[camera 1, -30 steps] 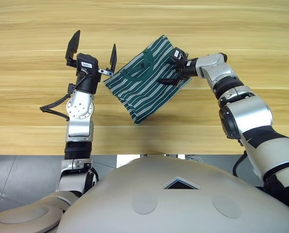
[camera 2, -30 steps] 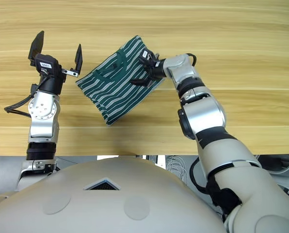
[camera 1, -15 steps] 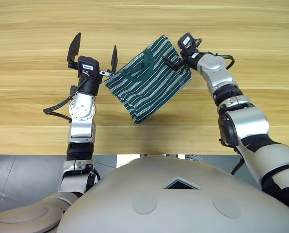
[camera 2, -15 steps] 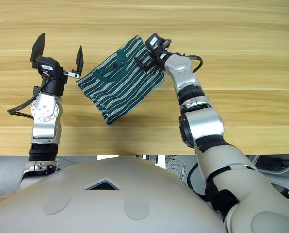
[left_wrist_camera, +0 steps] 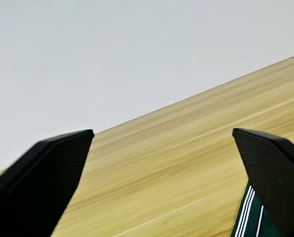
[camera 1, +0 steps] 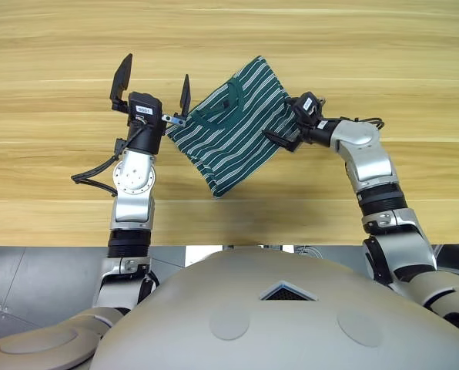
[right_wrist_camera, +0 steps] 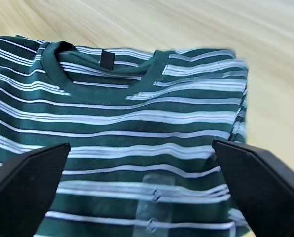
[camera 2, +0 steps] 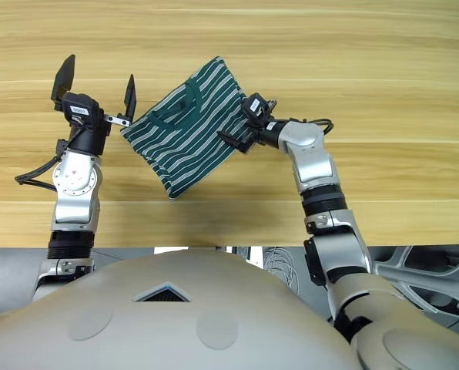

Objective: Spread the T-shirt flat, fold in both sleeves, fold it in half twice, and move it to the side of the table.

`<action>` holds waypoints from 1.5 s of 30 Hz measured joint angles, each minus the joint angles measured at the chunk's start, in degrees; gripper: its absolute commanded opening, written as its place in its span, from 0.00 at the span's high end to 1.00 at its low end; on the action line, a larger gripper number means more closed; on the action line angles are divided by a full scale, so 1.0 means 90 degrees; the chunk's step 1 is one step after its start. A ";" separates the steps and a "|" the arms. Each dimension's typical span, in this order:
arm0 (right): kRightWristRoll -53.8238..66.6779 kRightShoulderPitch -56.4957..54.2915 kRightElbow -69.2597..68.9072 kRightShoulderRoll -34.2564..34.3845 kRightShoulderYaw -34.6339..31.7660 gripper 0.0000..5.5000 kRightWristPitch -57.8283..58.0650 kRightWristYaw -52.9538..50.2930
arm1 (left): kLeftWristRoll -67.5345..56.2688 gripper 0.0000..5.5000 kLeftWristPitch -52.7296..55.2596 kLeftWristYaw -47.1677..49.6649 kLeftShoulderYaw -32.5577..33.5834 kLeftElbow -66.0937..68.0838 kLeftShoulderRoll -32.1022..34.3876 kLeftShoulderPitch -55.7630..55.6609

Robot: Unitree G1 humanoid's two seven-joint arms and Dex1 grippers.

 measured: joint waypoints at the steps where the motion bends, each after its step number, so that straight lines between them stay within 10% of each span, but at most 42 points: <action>1: 0.0003 0.0008 -0.0038 0.0008 0.0011 0.02 0.0114 -0.0007 | 0.0002 0.07 0.0000 0.0000 -0.0002 0.0000 0.0000 0.0001; 24: -0.0507 -0.3609 0.5777 0.1894 0.0064 0.02 -0.0715 -0.0449 | 0.0031 0.07 -0.0006 0.0009 -0.0197 -0.0001 -0.0130 0.0085; 36: -0.1195 -0.3611 0.6203 0.2093 0.0015 0.02 -0.2243 -0.1883 | -0.0225 0.07 -0.0244 -0.0004 0.0601 0.0385 0.0437 0.0278; 45: -0.1007 -0.3360 0.5505 0.2220 -0.0017 0.02 -0.3992 -0.0669 | -0.1040 0.07 -0.0462 -0.0145 0.1519 0.0477 0.0777 0.0486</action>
